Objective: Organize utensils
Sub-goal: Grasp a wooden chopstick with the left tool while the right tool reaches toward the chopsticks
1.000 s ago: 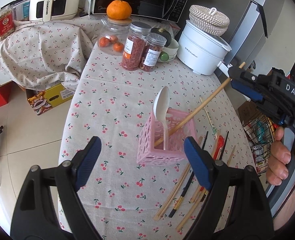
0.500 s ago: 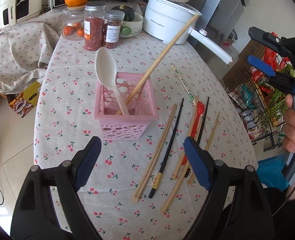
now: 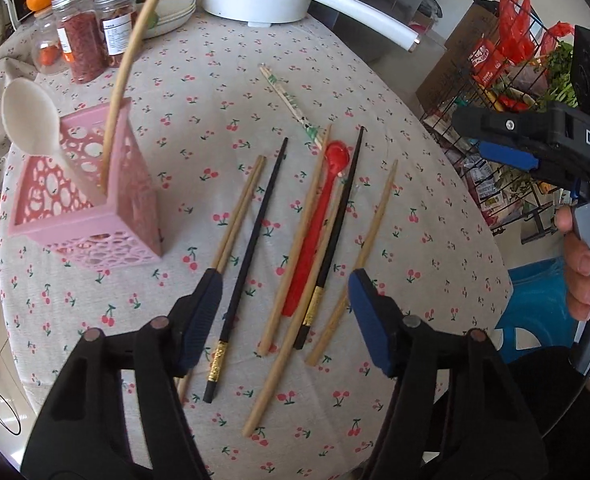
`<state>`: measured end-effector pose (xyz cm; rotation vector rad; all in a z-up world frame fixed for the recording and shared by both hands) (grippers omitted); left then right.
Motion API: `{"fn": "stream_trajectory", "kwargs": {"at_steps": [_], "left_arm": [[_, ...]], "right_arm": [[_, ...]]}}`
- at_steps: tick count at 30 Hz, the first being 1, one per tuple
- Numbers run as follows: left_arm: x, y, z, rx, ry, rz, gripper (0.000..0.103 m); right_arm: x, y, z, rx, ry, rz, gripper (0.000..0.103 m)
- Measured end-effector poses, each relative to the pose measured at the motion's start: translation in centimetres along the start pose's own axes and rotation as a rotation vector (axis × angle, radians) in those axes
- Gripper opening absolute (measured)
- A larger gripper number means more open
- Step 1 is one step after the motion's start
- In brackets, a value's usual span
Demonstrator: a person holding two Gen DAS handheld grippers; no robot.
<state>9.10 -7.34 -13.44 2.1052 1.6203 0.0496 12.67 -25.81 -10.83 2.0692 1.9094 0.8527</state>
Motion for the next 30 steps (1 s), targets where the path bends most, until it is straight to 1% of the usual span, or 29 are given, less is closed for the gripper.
{"fn": "stream_trajectory", "kwargs": {"at_steps": [1,5,6,9,12,17,22,28,29,30], "left_arm": [[-0.5,0.3,0.4,0.003,-0.006,0.007,0.057],[-1.9,1.7,2.4,0.011,-0.006,0.035,0.034],[-2.1,2.2,2.9,0.013,-0.001,0.036,0.031],[-2.4,3.4,4.4,0.015,0.008,0.033,0.027],[-2.6,4.4,5.7,0.023,0.016,0.027,0.025],[-2.8,5.7,7.6,0.039,0.027,0.013,0.023],[-3.2,6.0,9.1,0.06,0.029,0.011,0.019],[-4.0,6.5,9.7,0.048,0.042,0.027,0.016],[-4.0,6.6,9.7,0.043,0.043,0.026,0.011],[-3.9,6.6,9.5,0.041,0.047,0.027,0.011]], "right_arm": [[-0.5,-0.1,0.2,0.01,-0.008,0.007,0.084],[-2.3,-0.7,1.0,0.05,-0.032,0.039,0.084],[-2.6,-0.8,1.2,0.06,-0.037,0.044,0.084],[-3.4,-0.8,1.7,0.079,-0.059,0.048,0.084],[-4.0,-0.8,2.1,0.092,-0.069,0.056,0.084],[-4.9,-0.8,3.2,0.131,-0.058,0.088,0.084],[-5.6,-0.8,3.7,0.149,-0.053,0.102,0.084],[-6.2,-0.9,4.1,0.161,-0.065,0.106,0.084],[-6.2,-0.9,4.1,0.165,-0.066,0.107,0.084],[-6.3,-1.0,4.2,0.169,-0.067,0.109,0.084]]}}
Point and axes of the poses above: each gripper's, at about its wrist camera, not at the fingertips, and z roughly the way its jaws point, x to its left, y to its top, the point moved 4 cm from there along z, roughly the way its jaws point, and after that the axes turned 4 degrees about -z, right-handed, at the moved point
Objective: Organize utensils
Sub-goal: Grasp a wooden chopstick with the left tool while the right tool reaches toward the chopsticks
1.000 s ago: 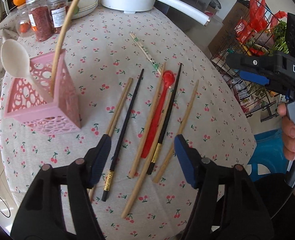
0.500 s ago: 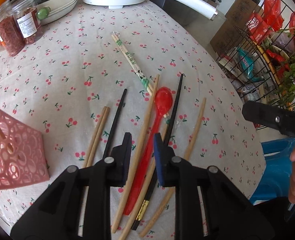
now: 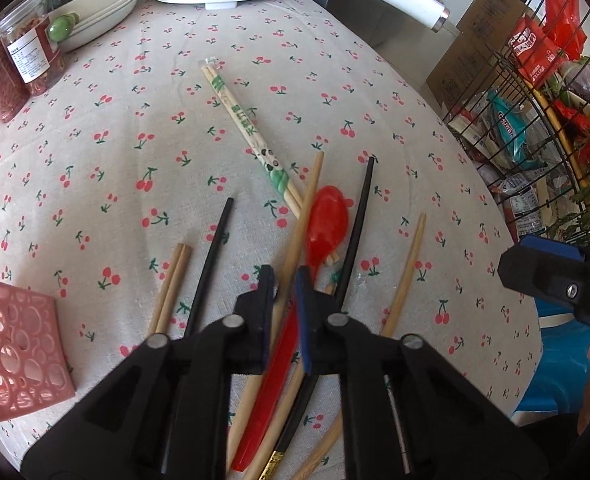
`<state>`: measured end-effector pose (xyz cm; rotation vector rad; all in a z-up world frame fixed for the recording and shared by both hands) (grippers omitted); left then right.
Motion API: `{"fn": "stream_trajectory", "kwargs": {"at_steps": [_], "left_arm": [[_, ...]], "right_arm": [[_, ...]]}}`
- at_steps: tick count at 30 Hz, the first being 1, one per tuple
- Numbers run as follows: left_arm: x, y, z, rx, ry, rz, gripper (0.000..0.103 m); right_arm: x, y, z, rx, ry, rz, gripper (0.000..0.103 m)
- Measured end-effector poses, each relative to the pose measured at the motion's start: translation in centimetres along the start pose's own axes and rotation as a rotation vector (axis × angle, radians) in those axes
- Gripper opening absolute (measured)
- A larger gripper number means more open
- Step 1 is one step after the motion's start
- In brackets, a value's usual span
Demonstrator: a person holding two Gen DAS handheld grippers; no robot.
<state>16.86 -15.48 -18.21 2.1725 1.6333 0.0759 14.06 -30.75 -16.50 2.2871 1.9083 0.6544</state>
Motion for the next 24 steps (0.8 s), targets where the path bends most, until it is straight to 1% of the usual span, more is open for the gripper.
{"fn": "stream_trajectory", "kwargs": {"at_steps": [4,8,15,21,23,24], "left_arm": [[0.2,-0.1,-1.1,-0.022,-0.005,-0.001,0.01],[0.9,-0.6,-3.1,-0.052,-0.017,-0.006,0.01],[2.0,-1.8,-6.9,-0.11,-0.028,0.013,0.009],[3.4,-3.4,-9.3,-0.138,-0.036,0.032,0.008],[3.7,-3.9,-10.0,-0.15,-0.042,0.037,0.008],[3.9,-4.1,-10.4,-0.156,-0.044,0.04,0.008]], "right_arm": [[-0.2,-0.3,0.6,0.025,-0.005,0.012,0.084],[-0.2,-0.4,1.9,0.057,-0.02,0.025,0.084],[1.4,-0.6,4.5,0.113,-0.059,0.01,0.084],[3.0,-1.3,6.6,0.169,-0.148,-0.054,0.082],[3.4,-1.4,6.8,0.162,-0.194,-0.077,0.077],[3.5,-1.5,6.8,0.159,-0.21,-0.083,0.073]]}}
Point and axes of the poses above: each gripper's, at about its wrist camera, not at the fingertips, and z roughly the way its jaws point, x to its left, y to its top, the point moved 4 cm from there along z, roughly the way its jaws point, and after that the axes turned 4 degrees about -z, right-handed, at the moved point
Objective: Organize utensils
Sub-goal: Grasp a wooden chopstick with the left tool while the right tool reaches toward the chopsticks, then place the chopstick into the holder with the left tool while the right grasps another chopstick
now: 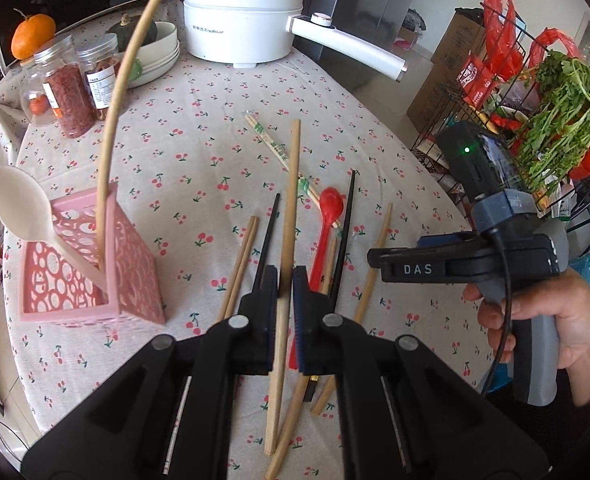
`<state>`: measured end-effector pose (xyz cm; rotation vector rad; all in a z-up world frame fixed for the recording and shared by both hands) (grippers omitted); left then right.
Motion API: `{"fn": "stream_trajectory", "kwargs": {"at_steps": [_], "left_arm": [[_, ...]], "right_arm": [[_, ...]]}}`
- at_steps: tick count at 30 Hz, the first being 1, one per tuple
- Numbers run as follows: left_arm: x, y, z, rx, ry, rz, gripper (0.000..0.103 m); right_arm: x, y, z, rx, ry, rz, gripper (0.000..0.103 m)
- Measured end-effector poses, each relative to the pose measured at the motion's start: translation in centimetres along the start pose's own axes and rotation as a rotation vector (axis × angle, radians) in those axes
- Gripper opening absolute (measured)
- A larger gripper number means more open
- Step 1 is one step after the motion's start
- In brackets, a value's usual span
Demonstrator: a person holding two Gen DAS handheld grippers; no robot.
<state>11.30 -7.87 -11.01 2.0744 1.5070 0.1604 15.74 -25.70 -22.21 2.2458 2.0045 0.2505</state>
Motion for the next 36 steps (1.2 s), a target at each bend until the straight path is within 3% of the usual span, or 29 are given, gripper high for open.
{"fn": "stream_trajectory", "kwargs": {"at_steps": [5,8,9,13,15,23,27,36], "left_arm": [[0.2,-0.5,-1.7,-0.025,-0.019,0.004,0.008],[0.5,-0.6,-2.4,-0.036,-0.029,-0.004,0.008],[0.7,-0.7,-2.5,-0.038,-0.031,-0.008,0.008],[1.2,-0.9,-3.3,-0.05,-0.038,-0.025,0.008],[1.6,-1.0,-3.7,-0.058,-0.042,-0.034,0.008],[2.7,-1.1,-6.3,-0.125,-0.046,-0.045,0.008],[3.0,-1.0,-7.9,-0.189,-0.016,-0.027,0.008],[4.0,0.1,-11.4,-0.332,-0.041,-0.076,0.007]], "right_arm": [[0.5,-0.1,0.0,-0.029,-0.065,-0.037,0.053],[1.5,-0.5,-0.4,-0.055,-0.063,-0.056,0.031],[1.5,-0.5,-0.5,-0.064,-0.055,-0.057,0.02],[1.0,-0.2,-0.9,-0.094,0.024,-0.028,0.007],[0.9,0.1,-1.2,-0.113,0.127,-0.006,0.006],[0.8,-0.3,-4.7,-0.232,0.169,-0.035,0.006],[1.5,-1.0,-8.1,-0.345,0.194,-0.088,0.006],[3.7,-3.0,-15.1,-0.579,0.263,-0.183,0.006]]}}
Point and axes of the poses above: each gripper's, at about its wrist camera, not at the fingertips, and z roughly the way its jaws point, x to its left, y to its top, the point moved 4 cm from there along z, roughly the way its jaws point, and after that the axes turned 4 degrees about -z, right-handed, at the moved point
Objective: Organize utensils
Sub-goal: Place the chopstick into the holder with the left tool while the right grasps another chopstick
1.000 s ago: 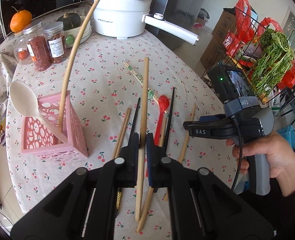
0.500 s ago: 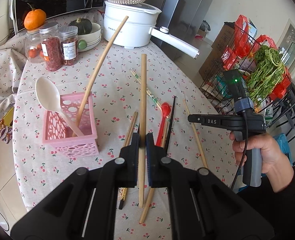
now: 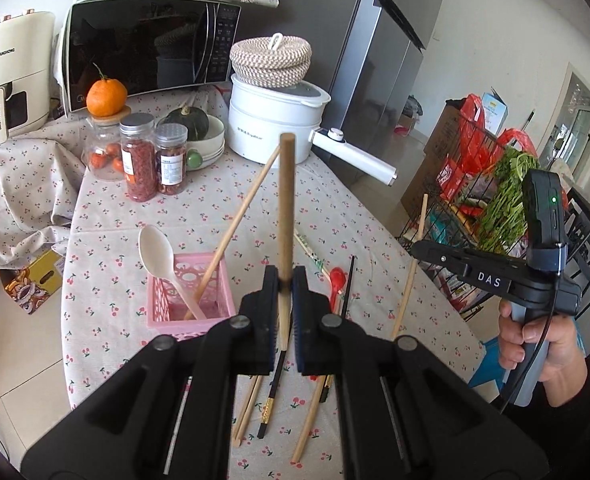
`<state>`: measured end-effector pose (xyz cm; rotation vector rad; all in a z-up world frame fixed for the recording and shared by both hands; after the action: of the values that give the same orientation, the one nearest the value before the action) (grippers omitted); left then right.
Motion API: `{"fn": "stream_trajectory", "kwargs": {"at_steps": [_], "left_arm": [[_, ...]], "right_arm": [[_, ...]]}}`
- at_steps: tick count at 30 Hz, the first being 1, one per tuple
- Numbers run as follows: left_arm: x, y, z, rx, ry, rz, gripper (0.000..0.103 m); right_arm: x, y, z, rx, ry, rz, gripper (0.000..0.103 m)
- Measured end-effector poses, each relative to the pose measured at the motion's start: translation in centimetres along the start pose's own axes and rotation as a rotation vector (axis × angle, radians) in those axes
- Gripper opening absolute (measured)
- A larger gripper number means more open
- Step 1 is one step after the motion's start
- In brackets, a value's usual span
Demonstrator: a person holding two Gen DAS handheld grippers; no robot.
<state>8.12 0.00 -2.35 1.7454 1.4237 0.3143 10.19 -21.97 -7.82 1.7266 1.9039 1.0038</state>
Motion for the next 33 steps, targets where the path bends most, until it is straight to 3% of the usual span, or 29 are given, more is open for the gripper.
{"fn": "stream_trajectory", "kwargs": {"at_steps": [8,14,26,33], "left_arm": [[1.4,2.4,-3.0,-0.142,-0.012,-0.057,0.007],[3.8,3.7,-4.3,-0.219,0.057,-0.091,0.007],[7.8,3.1,-2.0,-0.159,0.218,-0.126,0.007],[9.8,2.5,1.7,-0.074,0.201,-0.185,0.007]], "right_arm": [[2.4,2.5,-3.3,-0.147,0.09,-0.019,0.006],[4.0,4.1,-5.1,-0.214,0.146,-0.017,0.006],[6.1,4.7,-5.2,-0.217,0.207,-0.03,0.006],[6.9,5.2,-5.6,-0.234,0.241,-0.018,0.006]]}}
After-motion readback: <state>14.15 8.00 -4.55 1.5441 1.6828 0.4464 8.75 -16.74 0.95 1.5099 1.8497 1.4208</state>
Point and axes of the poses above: each gripper's, at about its wrist camera, not at the fingertips, and z roughly the way its jaws point, x to its left, y to its top, the point moved 4 cm from there along z, roughly the way its jaws point, and after that the axes turned 4 degrees about -z, right-handed, at the moved point
